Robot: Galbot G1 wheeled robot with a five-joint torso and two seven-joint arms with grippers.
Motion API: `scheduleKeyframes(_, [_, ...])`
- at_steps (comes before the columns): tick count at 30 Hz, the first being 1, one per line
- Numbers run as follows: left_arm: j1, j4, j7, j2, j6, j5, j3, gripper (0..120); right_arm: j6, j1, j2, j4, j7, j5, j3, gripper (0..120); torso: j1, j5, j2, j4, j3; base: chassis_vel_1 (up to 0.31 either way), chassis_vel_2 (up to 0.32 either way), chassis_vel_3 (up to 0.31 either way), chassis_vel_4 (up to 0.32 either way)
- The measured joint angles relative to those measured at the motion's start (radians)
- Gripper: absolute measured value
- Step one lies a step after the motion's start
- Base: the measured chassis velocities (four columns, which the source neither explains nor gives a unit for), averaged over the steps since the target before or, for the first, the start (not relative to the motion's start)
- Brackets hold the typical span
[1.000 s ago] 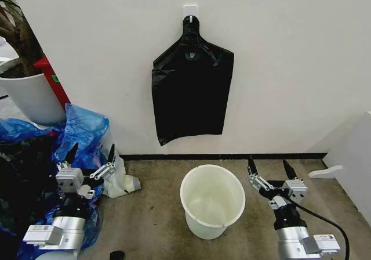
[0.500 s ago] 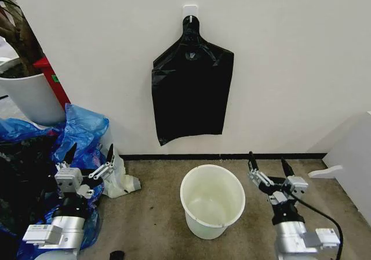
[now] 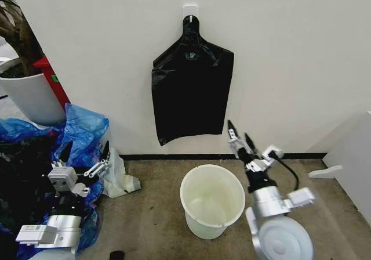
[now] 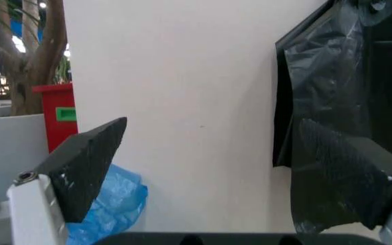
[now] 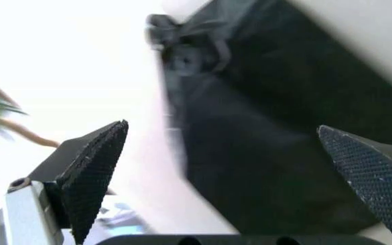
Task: Place the garbage bag over the trash bin.
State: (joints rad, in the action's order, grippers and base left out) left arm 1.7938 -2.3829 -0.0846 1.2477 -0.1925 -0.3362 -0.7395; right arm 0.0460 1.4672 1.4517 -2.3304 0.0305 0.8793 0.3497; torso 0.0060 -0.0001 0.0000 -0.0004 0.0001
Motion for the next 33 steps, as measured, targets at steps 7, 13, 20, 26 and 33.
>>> scheduleKeyframes(7, [0.002, 0.004, 0.013, 0.006, -0.008, -0.011, -0.008, 100, 0.018, -0.209, -0.014, 0.055, 0.014, 0.256, -0.092, 100, 0.0, 0.0001, 0.0, 0.0002, 0.0, 0.0, 0.0, 0.0, 0.0])
scheduleKeyframes(13, [-0.024, 0.026, 0.026, -0.005, 0.006, -0.009, 0.013, 100, 0.043, -0.425, 0.012, 0.124, 0.146, 0.49, -0.103, 100, 0.0, 0.0, 0.0, 0.0, 0.0, 0.0, 0.0, 0.0, 0.0])
scheduleKeyframes(20, [-0.011, 0.027, 0.037, 0.029, 0.0, 0.016, 0.009, 100, 0.044, -0.574, 0.072, 0.249, 0.186, 0.536, -0.132, 100, 0.0, -0.0001, 0.0, 0.0003, 0.0, 0.0, 0.0, 0.0, 0.0])
scheduleKeyframes(26, [-0.011, 0.022, 0.041, 0.044, -0.002, 0.036, 0.012, 100, 0.035, -0.706, 0.117, 0.341, 0.217, 0.541, -0.157, 100, 0.0, 0.0, 0.0, 0.0002, 0.0, 0.0, 0.0, 0.0, 0.0])
scheduleKeyframes(33, [-0.006, 0.015, 0.044, 0.064, -0.004, 0.056, 0.015, 100, 0.032, -0.801, 0.154, 0.439, 0.218, 0.492, -0.156, 100, 0.0, 0.0, 0.0, 0.0001, 0.0, 0.0, 0.0, 0.0, 0.0])
